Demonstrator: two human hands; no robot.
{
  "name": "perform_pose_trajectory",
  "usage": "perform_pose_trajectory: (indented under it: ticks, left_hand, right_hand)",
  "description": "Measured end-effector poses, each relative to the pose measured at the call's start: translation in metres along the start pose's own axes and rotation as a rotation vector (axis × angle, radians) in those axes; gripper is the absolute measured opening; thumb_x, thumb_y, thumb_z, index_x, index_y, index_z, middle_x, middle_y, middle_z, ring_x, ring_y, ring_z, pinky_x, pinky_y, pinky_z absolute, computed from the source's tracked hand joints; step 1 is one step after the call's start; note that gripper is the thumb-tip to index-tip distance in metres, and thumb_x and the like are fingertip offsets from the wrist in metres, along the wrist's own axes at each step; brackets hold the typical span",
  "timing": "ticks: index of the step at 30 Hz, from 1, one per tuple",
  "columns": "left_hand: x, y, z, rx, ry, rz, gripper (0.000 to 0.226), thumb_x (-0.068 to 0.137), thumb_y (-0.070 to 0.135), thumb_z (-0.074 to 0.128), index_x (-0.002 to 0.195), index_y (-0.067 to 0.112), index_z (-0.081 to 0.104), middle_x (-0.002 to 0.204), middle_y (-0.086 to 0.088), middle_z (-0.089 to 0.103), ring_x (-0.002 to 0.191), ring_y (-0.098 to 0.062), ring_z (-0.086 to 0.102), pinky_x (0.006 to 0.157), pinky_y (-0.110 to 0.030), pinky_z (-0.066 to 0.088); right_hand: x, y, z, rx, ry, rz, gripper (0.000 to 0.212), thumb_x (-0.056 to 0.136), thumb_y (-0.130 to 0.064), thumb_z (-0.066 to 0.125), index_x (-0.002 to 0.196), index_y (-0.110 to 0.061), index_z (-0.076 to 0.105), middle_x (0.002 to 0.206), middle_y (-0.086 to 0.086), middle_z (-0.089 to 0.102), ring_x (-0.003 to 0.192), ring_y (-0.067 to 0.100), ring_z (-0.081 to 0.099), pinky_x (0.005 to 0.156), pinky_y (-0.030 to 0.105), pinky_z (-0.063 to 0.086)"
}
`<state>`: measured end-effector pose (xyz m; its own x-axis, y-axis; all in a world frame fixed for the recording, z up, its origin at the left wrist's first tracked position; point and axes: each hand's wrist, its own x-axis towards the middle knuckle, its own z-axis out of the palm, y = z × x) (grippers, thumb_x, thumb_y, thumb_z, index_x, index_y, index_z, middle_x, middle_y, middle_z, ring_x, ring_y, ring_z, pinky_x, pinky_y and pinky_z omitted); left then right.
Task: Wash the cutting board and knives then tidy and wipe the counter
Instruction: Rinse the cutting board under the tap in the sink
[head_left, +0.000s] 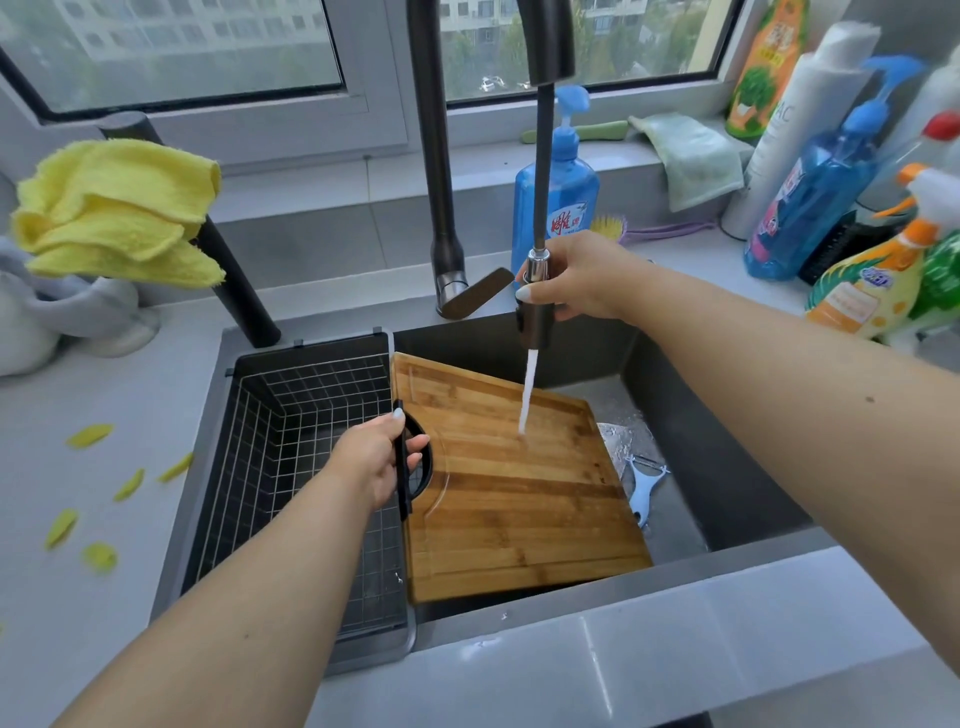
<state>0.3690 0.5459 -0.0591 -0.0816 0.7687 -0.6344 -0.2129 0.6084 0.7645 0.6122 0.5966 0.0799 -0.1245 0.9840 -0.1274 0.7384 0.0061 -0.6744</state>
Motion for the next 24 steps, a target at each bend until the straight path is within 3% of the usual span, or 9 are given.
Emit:
perform_pose_trajectory:
  ticks: [3,10,17,24]
  left_hand:
    - [0.001,0.000,0.000,0.001,0.000,-0.004,0.029,0.100,0.021,0.045,0.121,0.007,0.059,0.097,-0.005,0.067,0.071,-0.010,0.064,0.047,-0.019,0.048]
    - [0.000,-0.001,-0.001,-0.007,-0.006,-0.006,0.028,0.101,0.021,0.044,0.121,0.008,0.059,0.100,-0.006,0.067,0.078,-0.013,0.065,0.055,-0.023,0.047]
    - [0.000,0.000,-0.001,-0.003,-0.007,-0.008,0.027,0.101,0.020,0.044,0.121,0.009,0.058,0.107,-0.009,0.068,0.079,-0.013,0.066,0.054,-0.023,0.047]
    - [0.000,0.000,-0.002,-0.012,-0.007,-0.007,0.026,0.101,0.020,0.045,0.120,0.009,0.059,0.111,-0.010,0.067,0.083,-0.015,0.067,0.057,-0.024,0.047]
  right_hand:
    - [-0.001,0.001,-0.006,-0.100,0.012,0.020,0.033,0.086,-0.033,0.068,0.109,-0.011,0.061,0.105,0.007,0.064,0.095,0.018,0.062,0.085,0.038,0.058]
    - [-0.008,-0.001,0.000,0.098,-0.058,0.064,0.030,0.087,-0.026,0.069,0.111,-0.010,0.062,0.105,0.005,0.064,0.095,0.019,0.065,0.082,0.033,0.059]
    - [-0.006,0.008,-0.010,-0.172,0.094,0.019,0.029,0.087,-0.036,0.067,0.103,-0.012,0.062,0.097,0.005,0.064,0.089,0.017,0.062,0.085,0.038,0.056]
    - [-0.013,0.004,-0.022,-0.104,-0.019,0.105,0.024,0.084,-0.030,0.071,0.100,-0.014,0.062,0.095,0.002,0.064,0.088,0.018,0.065,0.075,0.030,0.058]
